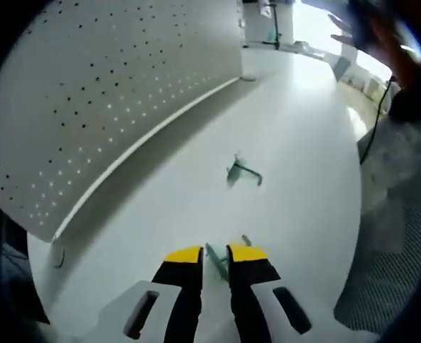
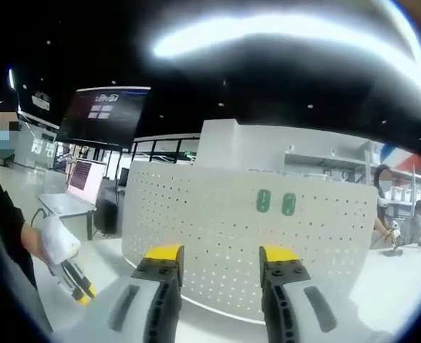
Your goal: Insert the hook assembly into the mounting plate slot until the hook locks in place.
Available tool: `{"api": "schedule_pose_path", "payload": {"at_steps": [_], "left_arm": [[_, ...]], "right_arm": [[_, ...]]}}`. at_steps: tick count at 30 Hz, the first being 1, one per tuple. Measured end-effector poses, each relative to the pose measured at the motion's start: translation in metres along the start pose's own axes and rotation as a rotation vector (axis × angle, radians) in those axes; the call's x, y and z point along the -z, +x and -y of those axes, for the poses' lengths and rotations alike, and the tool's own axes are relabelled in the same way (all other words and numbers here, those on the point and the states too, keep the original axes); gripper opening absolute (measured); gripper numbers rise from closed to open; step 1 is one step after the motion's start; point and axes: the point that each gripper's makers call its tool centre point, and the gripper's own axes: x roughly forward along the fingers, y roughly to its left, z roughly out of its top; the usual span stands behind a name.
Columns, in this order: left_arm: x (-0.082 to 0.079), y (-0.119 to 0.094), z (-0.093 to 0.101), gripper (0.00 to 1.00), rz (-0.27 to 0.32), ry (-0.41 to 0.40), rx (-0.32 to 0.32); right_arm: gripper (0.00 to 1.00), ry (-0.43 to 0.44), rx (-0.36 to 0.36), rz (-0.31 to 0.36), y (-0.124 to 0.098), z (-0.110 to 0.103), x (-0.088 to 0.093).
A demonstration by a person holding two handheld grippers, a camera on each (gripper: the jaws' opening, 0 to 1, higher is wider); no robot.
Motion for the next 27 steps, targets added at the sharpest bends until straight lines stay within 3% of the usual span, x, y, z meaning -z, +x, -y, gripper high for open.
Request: {"api": "schedule_pose_path", "payload": {"at_steps": [15, 27], "left_arm": [[0.0018, 0.0042, -0.0053, 0.03, -0.024, 0.038, -0.017], [0.0023, 0.0060, -0.0034, 0.04, -0.036, 0.076, -0.020]], "right_arm": [[0.39, 0.004, -0.003, -0.001, 0.0011, 0.0004, 0.0027], [0.38, 0.005, -0.004, -0.006, 0.0008, 0.0006, 0.0043]]}}
